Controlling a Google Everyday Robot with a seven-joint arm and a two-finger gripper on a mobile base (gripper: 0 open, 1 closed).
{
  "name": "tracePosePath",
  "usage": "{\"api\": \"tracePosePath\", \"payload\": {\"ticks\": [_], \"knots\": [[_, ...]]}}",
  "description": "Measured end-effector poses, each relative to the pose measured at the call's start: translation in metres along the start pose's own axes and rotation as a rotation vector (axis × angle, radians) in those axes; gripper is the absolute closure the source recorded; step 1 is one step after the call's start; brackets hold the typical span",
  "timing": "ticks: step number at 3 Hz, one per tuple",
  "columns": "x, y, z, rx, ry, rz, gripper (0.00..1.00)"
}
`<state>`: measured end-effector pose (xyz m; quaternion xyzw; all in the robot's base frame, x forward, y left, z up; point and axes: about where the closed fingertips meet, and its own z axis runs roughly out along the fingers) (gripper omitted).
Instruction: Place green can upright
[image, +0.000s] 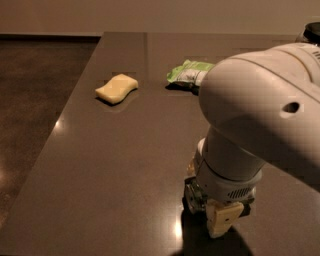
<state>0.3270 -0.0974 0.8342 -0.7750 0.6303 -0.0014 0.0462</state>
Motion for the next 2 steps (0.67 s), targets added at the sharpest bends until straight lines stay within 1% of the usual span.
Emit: {"api": "tracePosePath", "payload": {"ticks": [1, 2], "knots": [[0.003, -0.004, 0.002, -0.022, 0.011, 0.022, 0.48], [0.004, -0.011, -0.009, -0.041, -0.022, 0.055, 0.72]]}}
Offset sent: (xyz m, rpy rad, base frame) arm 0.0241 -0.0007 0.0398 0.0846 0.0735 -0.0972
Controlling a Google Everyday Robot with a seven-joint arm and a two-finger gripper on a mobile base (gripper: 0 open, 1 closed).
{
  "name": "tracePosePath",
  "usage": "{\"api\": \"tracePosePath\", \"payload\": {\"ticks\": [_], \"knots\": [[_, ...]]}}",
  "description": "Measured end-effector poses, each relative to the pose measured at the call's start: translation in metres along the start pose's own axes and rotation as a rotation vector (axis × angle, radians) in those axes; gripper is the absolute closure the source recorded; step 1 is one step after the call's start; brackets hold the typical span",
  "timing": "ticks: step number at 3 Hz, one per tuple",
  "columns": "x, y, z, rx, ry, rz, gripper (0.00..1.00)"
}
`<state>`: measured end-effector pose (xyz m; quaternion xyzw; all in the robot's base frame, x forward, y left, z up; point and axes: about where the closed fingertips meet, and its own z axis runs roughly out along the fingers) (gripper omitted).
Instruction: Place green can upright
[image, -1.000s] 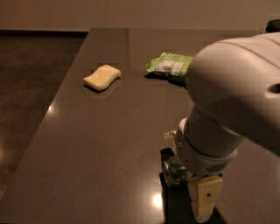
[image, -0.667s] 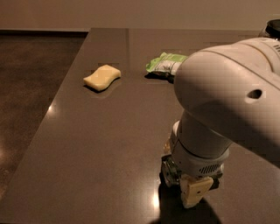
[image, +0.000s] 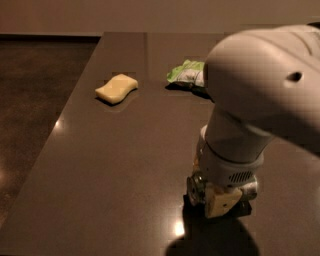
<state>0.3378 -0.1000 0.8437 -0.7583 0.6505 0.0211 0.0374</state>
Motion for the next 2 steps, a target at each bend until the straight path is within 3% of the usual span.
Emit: {"api": "tracePosePath", "payload": {"ticks": [1, 2], "knots": [[-0.009, -0.013, -0.027, 0.0, -0.096, 0.025, 0.95], [-0.02, -0.026, -0.053, 0.0, -0.221, 0.046, 1.0]]}}
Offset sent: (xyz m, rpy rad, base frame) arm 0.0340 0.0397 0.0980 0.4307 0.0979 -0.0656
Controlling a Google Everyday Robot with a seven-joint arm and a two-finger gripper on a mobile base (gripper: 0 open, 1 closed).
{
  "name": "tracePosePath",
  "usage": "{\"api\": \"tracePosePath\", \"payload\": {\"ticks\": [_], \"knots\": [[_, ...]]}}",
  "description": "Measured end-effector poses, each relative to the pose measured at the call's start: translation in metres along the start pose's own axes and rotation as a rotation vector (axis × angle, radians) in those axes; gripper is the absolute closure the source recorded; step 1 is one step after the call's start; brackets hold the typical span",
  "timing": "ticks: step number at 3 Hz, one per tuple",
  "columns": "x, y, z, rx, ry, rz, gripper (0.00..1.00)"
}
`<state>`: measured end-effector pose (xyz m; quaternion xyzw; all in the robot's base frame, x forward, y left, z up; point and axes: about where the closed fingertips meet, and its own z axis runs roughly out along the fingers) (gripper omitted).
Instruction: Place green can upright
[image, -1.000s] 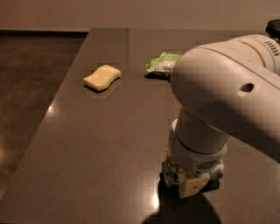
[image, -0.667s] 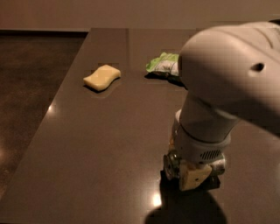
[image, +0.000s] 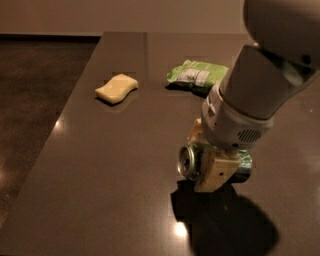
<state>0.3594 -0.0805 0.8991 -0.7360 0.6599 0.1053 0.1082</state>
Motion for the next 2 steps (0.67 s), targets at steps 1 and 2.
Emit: {"api": "tracePosePath", "payload": {"ticks": [1, 2], "knots": [[-0.0145, -0.0068, -0.0139, -0.006, -0.177, 0.061, 1.0], [-0.0233, -0.0148, -0.0193, -0.002, -0.34, 0.122, 1.0]]}}
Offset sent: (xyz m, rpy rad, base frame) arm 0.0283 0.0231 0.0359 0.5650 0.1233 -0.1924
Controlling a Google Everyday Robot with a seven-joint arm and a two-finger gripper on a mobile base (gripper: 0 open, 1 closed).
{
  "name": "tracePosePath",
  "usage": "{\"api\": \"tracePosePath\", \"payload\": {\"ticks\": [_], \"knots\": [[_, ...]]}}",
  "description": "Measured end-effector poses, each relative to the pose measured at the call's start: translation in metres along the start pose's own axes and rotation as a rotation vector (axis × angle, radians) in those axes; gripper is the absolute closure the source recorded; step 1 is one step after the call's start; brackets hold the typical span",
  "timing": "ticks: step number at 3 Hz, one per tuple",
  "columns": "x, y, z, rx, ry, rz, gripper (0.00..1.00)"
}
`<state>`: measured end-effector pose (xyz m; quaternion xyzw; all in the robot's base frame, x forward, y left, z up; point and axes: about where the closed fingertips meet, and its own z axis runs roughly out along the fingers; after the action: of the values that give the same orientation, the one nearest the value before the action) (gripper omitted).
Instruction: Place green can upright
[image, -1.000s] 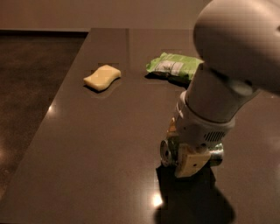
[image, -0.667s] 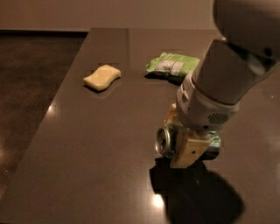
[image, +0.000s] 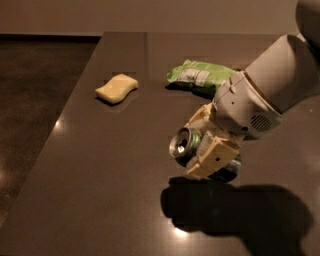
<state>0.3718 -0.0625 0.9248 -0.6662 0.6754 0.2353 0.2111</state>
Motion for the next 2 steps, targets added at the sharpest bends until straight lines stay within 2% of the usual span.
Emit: {"api": "tracePosePath", "payload": {"ticks": [1, 2], "knots": [[-0.006, -0.011, -0.001, 0.027, -0.143, 0.046, 1.0], [-0.002, -0.025, -0.001, 0.073, -0.319, 0.087, 1.0]]}}
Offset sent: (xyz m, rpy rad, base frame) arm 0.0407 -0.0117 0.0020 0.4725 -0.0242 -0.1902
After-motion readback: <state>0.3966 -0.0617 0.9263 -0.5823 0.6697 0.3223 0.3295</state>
